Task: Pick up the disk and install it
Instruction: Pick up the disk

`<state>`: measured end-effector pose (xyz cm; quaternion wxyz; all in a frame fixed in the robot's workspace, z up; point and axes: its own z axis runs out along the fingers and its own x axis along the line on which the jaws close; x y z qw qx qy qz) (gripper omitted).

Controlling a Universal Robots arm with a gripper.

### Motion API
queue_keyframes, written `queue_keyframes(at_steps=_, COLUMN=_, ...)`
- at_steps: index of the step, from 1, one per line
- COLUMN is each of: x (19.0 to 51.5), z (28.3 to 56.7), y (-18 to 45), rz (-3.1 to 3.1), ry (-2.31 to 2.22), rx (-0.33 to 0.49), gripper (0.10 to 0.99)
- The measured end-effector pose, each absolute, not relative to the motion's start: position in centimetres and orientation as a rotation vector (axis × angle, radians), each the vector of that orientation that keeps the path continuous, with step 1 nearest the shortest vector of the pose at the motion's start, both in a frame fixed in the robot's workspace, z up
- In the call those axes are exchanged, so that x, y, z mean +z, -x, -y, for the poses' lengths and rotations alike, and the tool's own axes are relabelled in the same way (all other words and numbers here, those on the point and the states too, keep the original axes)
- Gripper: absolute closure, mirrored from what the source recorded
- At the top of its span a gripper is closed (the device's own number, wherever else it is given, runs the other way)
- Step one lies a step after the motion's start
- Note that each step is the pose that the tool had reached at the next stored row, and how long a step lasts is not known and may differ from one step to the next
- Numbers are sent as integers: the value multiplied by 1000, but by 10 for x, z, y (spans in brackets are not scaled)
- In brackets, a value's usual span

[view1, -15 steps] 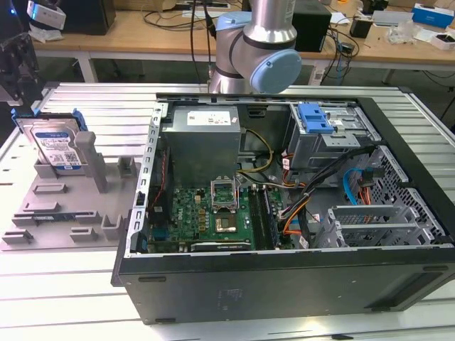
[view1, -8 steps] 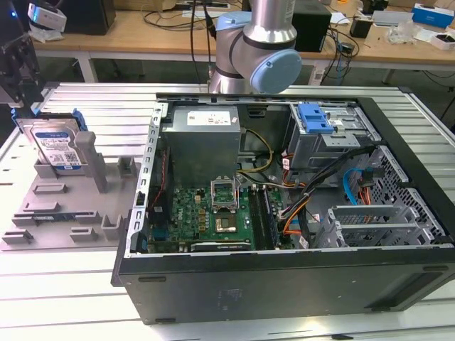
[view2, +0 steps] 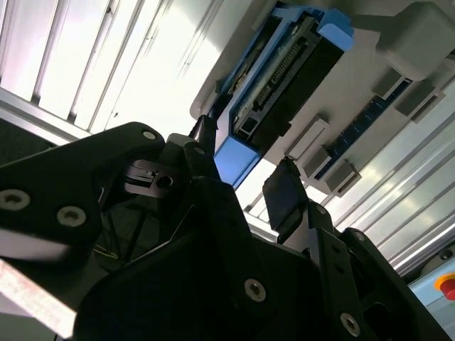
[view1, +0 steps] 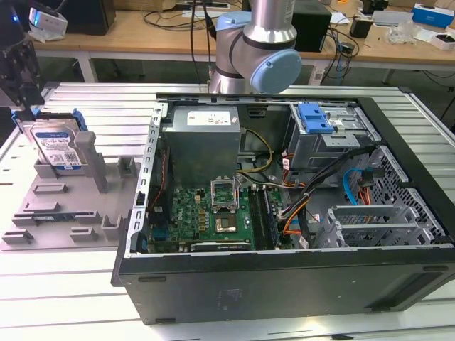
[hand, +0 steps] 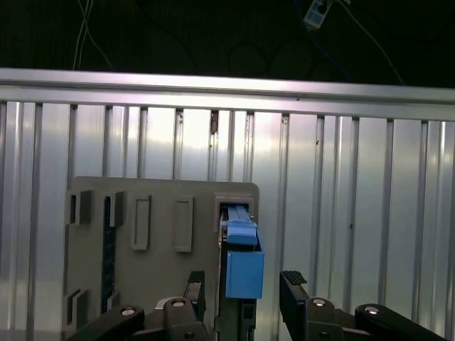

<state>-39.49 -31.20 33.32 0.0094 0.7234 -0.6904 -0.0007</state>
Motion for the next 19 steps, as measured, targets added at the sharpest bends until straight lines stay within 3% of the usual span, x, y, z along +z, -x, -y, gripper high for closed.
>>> queue_keyframes(at_steps=19, x=320, z=312, y=398, rz=2156, ry=-2259, rx=-2, gripper=545)
